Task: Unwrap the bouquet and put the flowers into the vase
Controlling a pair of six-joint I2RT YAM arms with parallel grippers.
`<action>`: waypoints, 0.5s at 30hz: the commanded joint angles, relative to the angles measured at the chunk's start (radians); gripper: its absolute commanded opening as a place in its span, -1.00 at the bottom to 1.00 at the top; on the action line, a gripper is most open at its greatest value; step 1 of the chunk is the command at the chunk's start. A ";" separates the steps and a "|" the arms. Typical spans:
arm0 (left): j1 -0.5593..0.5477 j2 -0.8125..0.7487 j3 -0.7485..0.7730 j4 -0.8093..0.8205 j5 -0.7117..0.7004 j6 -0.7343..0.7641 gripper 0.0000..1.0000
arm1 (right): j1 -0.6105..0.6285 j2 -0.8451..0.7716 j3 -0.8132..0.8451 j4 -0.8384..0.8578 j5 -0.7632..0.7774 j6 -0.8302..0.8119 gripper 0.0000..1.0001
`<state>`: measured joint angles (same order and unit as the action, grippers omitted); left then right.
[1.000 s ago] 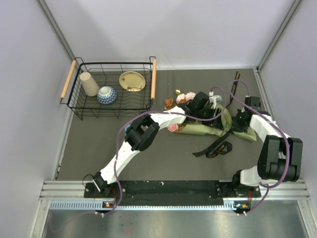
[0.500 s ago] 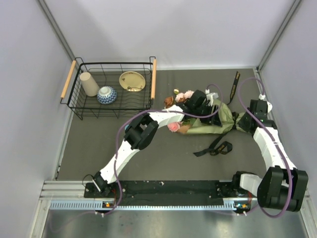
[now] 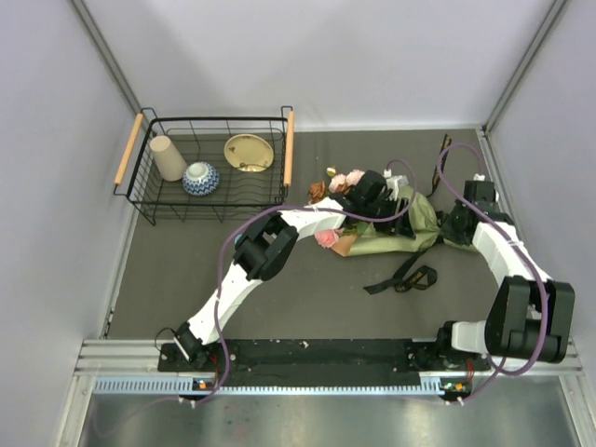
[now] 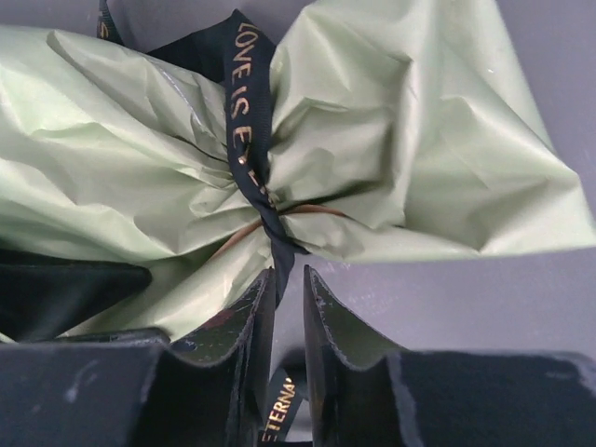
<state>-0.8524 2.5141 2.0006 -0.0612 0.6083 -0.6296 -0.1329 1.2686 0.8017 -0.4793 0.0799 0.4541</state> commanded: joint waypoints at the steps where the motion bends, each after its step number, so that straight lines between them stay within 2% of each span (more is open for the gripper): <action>1: 0.003 -0.008 -0.016 0.000 -0.004 0.021 0.21 | 0.003 0.066 0.077 0.034 -0.057 -0.091 -0.60; 15: 0.003 -0.014 -0.017 0.008 0.002 0.021 0.22 | 0.007 0.143 0.083 0.045 -0.020 -0.109 -0.60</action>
<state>-0.8524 2.5141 1.9945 -0.0586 0.6125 -0.6262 -0.1329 1.3914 0.8345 -0.4603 0.0341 0.3656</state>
